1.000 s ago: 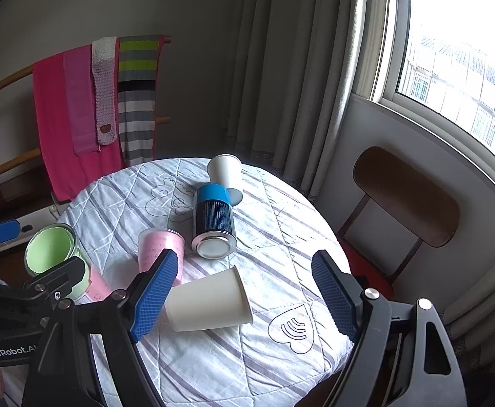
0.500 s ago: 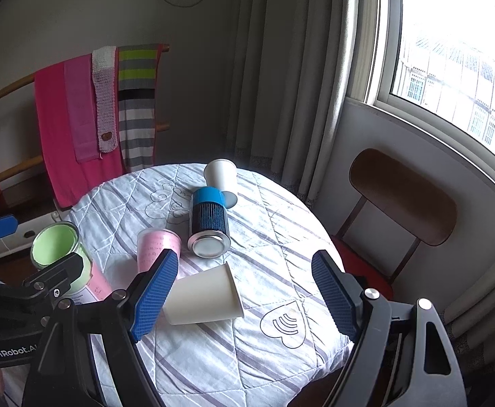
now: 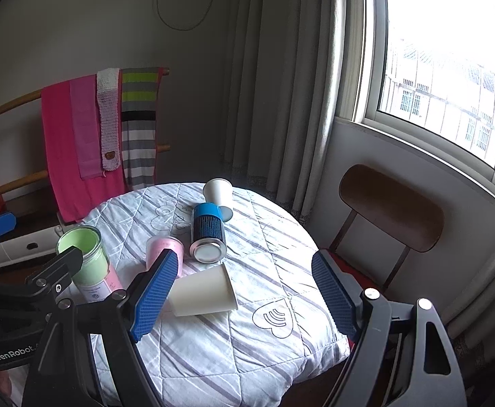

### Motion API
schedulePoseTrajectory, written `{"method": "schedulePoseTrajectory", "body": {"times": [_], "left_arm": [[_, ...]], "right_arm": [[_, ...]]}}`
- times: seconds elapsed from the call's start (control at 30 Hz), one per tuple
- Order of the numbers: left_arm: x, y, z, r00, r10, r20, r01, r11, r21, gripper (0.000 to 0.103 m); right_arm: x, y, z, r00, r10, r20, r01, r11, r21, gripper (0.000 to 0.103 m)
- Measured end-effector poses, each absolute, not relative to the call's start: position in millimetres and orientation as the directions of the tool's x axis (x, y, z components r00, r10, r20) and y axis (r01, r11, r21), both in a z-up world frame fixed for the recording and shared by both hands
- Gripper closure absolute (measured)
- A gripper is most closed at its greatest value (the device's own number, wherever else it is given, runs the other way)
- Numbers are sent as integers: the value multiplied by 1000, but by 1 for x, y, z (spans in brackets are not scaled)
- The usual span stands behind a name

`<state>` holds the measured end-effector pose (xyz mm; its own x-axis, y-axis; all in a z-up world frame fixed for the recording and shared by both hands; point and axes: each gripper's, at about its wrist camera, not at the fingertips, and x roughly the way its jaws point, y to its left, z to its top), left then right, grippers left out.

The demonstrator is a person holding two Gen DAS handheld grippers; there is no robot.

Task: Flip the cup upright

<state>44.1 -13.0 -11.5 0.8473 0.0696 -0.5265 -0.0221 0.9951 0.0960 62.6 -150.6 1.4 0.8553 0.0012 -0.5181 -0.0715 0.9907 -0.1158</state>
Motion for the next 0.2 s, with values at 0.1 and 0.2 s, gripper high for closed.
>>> {"method": "schedulePoseTrajectory", "body": {"times": [0.1,0.2], "left_arm": [[38,-10,-8,855,62,-515,-23,996,81,0],[35,-7,-6,854,47,-518,-14,998,69,0]], "right_arm": [[56,-151,5,862,5,-506,-69,992,-108,21],[53,-149,7,868,1,-497,-67,991,-115,21]]}}
